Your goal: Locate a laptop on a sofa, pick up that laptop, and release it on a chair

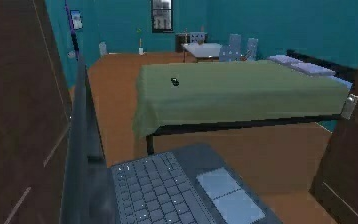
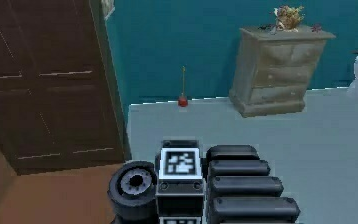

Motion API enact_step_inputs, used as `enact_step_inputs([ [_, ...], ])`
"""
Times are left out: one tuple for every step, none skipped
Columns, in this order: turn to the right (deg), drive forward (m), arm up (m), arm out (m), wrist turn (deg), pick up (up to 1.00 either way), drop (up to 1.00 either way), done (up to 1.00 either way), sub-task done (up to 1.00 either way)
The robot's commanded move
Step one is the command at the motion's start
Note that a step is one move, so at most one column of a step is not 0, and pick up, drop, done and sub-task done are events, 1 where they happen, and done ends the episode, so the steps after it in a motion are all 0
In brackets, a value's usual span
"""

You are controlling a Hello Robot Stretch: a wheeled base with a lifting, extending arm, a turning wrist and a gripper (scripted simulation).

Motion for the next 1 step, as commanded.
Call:
enact_step_inputs([
  [-3.0, 0.0, 0.0, 0.0, 0.0, 0.0, 0.0, 0.0, 0.0],
])
